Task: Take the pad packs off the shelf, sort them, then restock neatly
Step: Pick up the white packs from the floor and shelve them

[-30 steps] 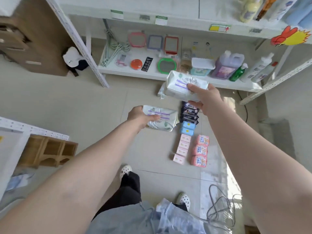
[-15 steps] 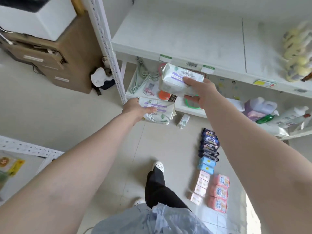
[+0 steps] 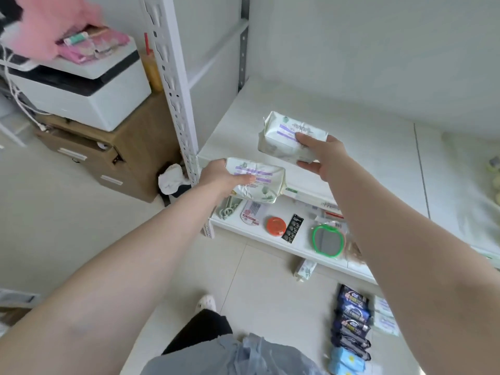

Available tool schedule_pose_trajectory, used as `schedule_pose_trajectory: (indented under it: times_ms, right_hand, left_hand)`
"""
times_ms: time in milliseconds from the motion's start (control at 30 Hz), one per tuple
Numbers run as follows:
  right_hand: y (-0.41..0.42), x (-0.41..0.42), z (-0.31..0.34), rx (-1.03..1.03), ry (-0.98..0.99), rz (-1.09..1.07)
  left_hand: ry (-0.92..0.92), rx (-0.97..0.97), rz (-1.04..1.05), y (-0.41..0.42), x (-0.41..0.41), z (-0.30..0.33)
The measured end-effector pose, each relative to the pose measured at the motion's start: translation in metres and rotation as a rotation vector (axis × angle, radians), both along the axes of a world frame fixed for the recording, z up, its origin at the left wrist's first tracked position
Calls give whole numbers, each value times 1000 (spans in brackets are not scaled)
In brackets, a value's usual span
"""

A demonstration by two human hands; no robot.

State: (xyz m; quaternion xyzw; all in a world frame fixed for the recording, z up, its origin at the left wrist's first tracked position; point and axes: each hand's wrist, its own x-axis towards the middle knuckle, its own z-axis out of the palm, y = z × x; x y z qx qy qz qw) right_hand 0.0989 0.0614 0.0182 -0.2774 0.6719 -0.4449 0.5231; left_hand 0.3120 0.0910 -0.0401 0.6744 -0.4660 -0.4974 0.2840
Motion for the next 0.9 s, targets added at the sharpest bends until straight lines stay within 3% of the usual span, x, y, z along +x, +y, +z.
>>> schedule_pose_trajectory:
  times_ms: [333, 467, 567, 633, 733, 800, 900]
  right_hand:
    - [-136, 2, -52, 110, 140, -78]
    - [-167, 4, -86, 176, 231, 72]
    - [-174, 5, -104, 215, 286, 123]
    - [-172, 3, -105, 208, 272, 137]
    - [-155, -5, -105, 173, 204, 129]
    - [-136, -9, -107, 120, 149, 161]
    - [-114, -9, -105, 38, 120, 368]
  left_hand:
    - [-59, 24, -201, -166, -17, -32]
    - [-290, -36, -274, -190, -27, -56]
    - [-397, -93, -193, -193, -30, -72]
    - [-217, -141, -207, -198, -26, -74]
    - [98, -75, -408, -204, -8, -68]
    - [158, -15, -559, -211, 10, -74]
    - [81, 55, -707, -223, 26, -79]
